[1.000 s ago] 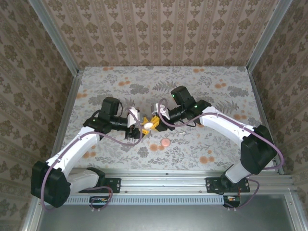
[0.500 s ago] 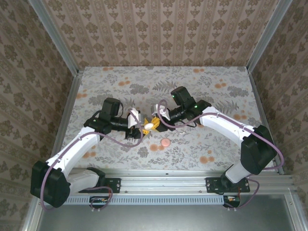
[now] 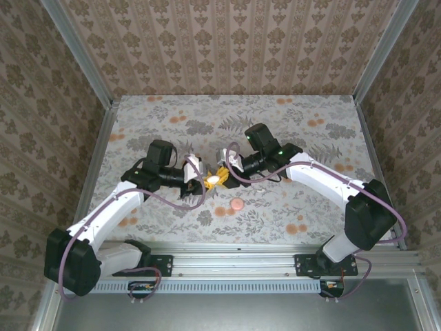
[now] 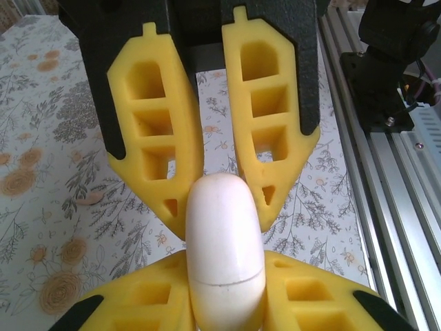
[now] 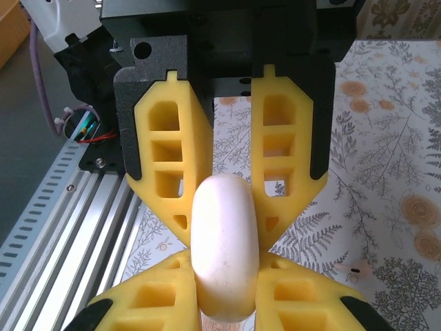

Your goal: Insert wireless bluetooth earbuds into charging case

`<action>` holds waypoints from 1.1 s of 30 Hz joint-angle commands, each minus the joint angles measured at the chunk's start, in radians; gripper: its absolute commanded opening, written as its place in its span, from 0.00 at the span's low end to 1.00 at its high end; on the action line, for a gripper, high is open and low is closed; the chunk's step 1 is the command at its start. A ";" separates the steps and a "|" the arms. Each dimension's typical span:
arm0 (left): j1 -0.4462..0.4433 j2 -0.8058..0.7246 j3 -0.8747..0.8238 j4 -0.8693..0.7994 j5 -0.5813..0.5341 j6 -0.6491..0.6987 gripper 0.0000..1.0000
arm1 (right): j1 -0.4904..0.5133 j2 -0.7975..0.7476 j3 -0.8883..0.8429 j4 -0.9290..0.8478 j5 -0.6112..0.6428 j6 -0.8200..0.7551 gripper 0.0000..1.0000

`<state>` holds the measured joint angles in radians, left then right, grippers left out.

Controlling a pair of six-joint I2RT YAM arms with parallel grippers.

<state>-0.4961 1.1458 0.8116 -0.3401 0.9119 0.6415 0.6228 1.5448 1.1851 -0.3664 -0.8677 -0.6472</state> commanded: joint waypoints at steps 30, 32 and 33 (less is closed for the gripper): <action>-0.012 -0.014 -0.015 0.002 0.021 0.013 0.19 | -0.080 -0.040 0.002 0.162 0.121 0.200 0.43; -0.012 -0.014 -0.015 0.012 0.021 0.004 0.19 | -0.083 -0.035 0.004 0.162 0.126 0.205 0.42; -0.010 -0.015 -0.017 0.021 0.024 -0.003 0.19 | -0.083 -0.034 0.002 0.162 0.129 0.207 0.42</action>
<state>-0.4995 1.1454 0.8104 -0.3180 0.8845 0.6399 0.5564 1.5177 1.1828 -0.2432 -0.7879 -0.4667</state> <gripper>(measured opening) 0.198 0.425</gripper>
